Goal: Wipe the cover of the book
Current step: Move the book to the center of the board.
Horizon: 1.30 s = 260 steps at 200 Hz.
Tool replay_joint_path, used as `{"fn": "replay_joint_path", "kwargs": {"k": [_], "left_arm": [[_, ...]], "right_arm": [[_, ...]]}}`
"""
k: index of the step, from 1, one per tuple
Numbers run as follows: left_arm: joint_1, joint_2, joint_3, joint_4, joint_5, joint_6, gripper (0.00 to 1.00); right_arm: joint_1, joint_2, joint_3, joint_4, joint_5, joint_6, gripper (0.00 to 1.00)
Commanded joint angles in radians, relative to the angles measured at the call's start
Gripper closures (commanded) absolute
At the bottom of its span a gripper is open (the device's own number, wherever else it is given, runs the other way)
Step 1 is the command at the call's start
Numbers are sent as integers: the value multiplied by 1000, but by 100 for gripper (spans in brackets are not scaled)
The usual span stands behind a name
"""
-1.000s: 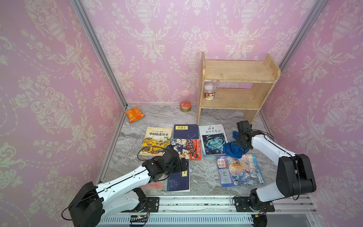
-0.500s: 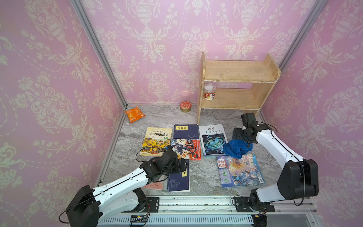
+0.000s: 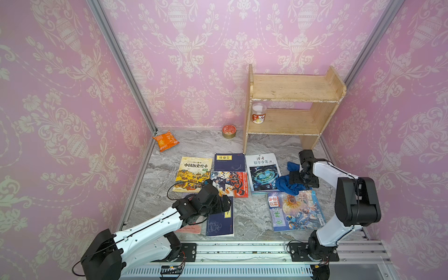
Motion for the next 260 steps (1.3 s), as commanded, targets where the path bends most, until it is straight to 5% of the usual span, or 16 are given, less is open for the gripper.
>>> {"fn": "replay_joint_path", "kwargs": {"k": [1, 26, 42, 102, 130, 185, 260], "left_arm": [[8, -10, -12, -10, 5, 16, 1], [8, -16, -6, -43, 2, 12, 1], [8, -40, -12, -64, -11, -2, 1], [8, -71, -60, -113, -14, -65, 1], [9, -76, -89, -157, -25, -94, 1], [7, -98, -172, -136, -30, -159, 1], [-66, 4, -182, 85, -27, -239, 1]], "right_arm": [[4, 101, 61, 29, -8, -25, 1], [4, 158, 142, 6, -9, 9, 1], [-7, 217, 219, -77, -39, 31, 9], [-14, 255, 223, -149, -142, 97, 59], [-16, 228, 194, -151, -156, 97, 100], [21, 3, 89, -116, -153, 108, 100], [155, -355, 136, -163, -162, 141, 100]]}}
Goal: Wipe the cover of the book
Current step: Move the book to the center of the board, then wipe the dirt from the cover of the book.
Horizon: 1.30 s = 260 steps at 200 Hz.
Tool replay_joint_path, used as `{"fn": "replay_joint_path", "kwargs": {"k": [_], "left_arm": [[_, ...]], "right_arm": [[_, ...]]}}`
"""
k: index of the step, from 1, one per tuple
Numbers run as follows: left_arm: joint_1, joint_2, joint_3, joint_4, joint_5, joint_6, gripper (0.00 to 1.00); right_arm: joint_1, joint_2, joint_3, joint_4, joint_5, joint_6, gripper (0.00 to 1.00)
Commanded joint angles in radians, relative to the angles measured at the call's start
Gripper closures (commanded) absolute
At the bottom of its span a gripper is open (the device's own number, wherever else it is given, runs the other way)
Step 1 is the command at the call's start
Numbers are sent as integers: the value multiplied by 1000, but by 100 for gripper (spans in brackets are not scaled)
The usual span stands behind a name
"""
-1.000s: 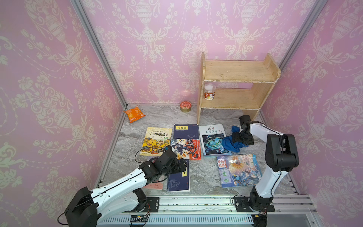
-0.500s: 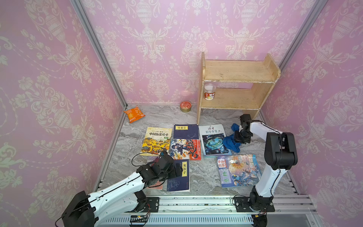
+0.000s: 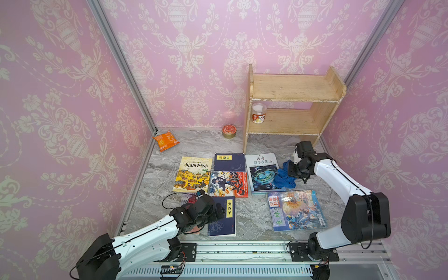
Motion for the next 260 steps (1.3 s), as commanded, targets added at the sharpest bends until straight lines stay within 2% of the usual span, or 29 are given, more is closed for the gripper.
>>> {"fn": "replay_joint_path", "kwargs": {"k": [1, 47, 75, 119, 135, 170, 209, 224, 244, 260], "left_arm": [[-27, 64, -5, 54, -8, -47, 1], [-90, 283, 74, 266, -18, -64, 1], [-109, 351, 152, 294, -25, -51, 1], [-105, 222, 138, 192, -107, -5, 1], [-90, 164, 143, 113, -131, 32, 1], [-17, 29, 116, 46, -136, 56, 1], [86, -80, 125, -54, -130, 115, 1], [116, -90, 131, -65, -112, 129, 1], [129, -70, 138, -52, -104, 137, 1], [131, -38, 144, -29, -85, 137, 1]], "right_arm": [[28, -100, 38, -41, -21, 37, 100], [193, -237, 44, -46, -140, 82, 100], [275, -320, 9, -34, -222, 135, 100], [381, -406, -59, -55, -259, 178, 100], [458, -409, -88, -43, -282, 194, 100], [611, -367, -117, 24, -377, 249, 100], [728, -288, -120, 54, -487, 325, 100], [739, -264, -125, 59, -513, 365, 100], [740, -183, -140, 29, -475, 355, 100], [751, -112, -154, 25, -371, 330, 100]]}}
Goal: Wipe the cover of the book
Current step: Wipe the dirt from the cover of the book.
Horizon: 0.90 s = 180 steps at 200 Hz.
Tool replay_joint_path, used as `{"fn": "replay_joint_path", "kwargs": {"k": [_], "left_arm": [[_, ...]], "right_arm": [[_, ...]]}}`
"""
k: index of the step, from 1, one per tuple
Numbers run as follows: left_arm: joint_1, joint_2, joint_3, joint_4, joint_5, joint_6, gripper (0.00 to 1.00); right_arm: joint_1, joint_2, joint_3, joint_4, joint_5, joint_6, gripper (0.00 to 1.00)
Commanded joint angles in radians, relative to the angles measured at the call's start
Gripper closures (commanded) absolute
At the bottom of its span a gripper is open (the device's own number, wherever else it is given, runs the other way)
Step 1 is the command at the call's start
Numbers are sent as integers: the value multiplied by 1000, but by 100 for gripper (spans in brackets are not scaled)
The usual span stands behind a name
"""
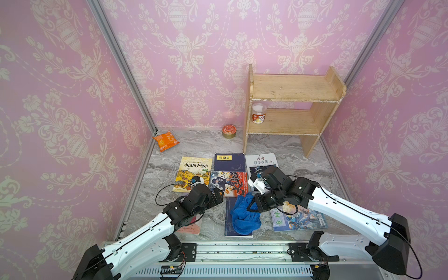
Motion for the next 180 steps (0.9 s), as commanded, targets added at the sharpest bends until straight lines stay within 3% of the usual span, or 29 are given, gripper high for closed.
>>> {"fn": "replay_joint_path", "kwargs": {"k": [1, 37, 63, 76, 89, 102, 120, 161, 167, 180], "left_arm": [[10, 34, 13, -16, 26, 43, 1], [10, 71, -4, 31, 53, 28, 1], [10, 69, -14, 39, 50, 25, 1], [10, 58, -18, 34, 47, 27, 1], [10, 45, -23, 22, 38, 31, 1], [13, 32, -25, 12, 31, 39, 1], [22, 18, -25, -4, 33, 48, 0], [52, -22, -24, -31, 36, 68, 1], [59, -26, -23, -34, 40, 72, 1], [75, -32, -23, -36, 51, 78, 1]], "right_arm": [[14, 93, -37, -6, 100, 5, 100], [99, 251, -26, 53, 418, 5, 100], [172, 360, -12, 115, 537, 48, 100], [210, 389, 4, 127, 580, 47, 77], [239, 404, 10, 152, 580, 33, 47], [263, 412, 21, 155, 606, 37, 30], [285, 408, 45, 145, 636, 42, 22], [290, 376, 68, 187, 657, 60, 19], [290, 377, 65, 206, 654, 65, 7], [291, 401, 60, 241, 638, 73, 6]]}}
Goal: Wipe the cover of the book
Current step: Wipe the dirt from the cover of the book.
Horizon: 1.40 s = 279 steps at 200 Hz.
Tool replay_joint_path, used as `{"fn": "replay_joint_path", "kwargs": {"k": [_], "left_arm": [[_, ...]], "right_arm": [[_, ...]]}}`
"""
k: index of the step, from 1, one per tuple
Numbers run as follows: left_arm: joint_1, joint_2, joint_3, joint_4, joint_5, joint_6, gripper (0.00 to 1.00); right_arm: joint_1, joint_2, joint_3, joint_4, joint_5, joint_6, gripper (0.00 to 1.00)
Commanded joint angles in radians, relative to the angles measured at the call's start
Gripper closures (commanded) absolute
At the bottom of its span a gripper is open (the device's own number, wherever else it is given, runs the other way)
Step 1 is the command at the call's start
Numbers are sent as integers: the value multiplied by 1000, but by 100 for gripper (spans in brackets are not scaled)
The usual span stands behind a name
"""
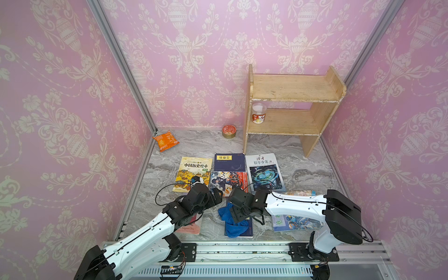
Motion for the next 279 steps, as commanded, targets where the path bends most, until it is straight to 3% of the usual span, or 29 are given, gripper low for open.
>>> {"fn": "replay_joint_path", "kwargs": {"k": [1, 13, 22, 73, 97, 140, 196, 225, 250, 265, 271, 279], "left_arm": [[29, -19, -10, -40, 15, 43, 1], [42, -23, -11, -41, 22, 47, 1], [49, -23, -12, -40, 26, 50, 1], [65, -21, -33, -22, 55, 43, 1], [67, -20, -37, -17, 58, 41, 1], [68, -15, -35, -17, 59, 42, 1], [71, -5, -37, -8, 58, 43, 1], [71, 16, -31, 0, 68, 42, 1], [71, 19, -32, 4, 69, 39, 1], [71, 26, -34, 10, 69, 37, 1], [71, 32, -34, 14, 71, 36, 1], [71, 39, -31, 19, 73, 36, 1]], "right_arm": [[6, 2, 15, 65, 16, 32, 6], [6, 46, 22, 83, 1, 38, 6], [6, 85, 31, 76, 6, 47, 15], [6, 181, 23, 81, 47, 59, 100], [5, 153, 16, 113, 28, 39, 100], [-44, -48, -16, 202, -54, -2, 100], [-142, -255, -109, 81, -223, -27, 100], [-159, -268, -101, -63, -332, -67, 100], [-161, -218, -52, -219, -457, -188, 100], [-160, -200, -40, -233, -428, -198, 100], [-160, -194, -39, -223, -396, -190, 90], [-160, -181, -34, -204, -348, -183, 63]]}}
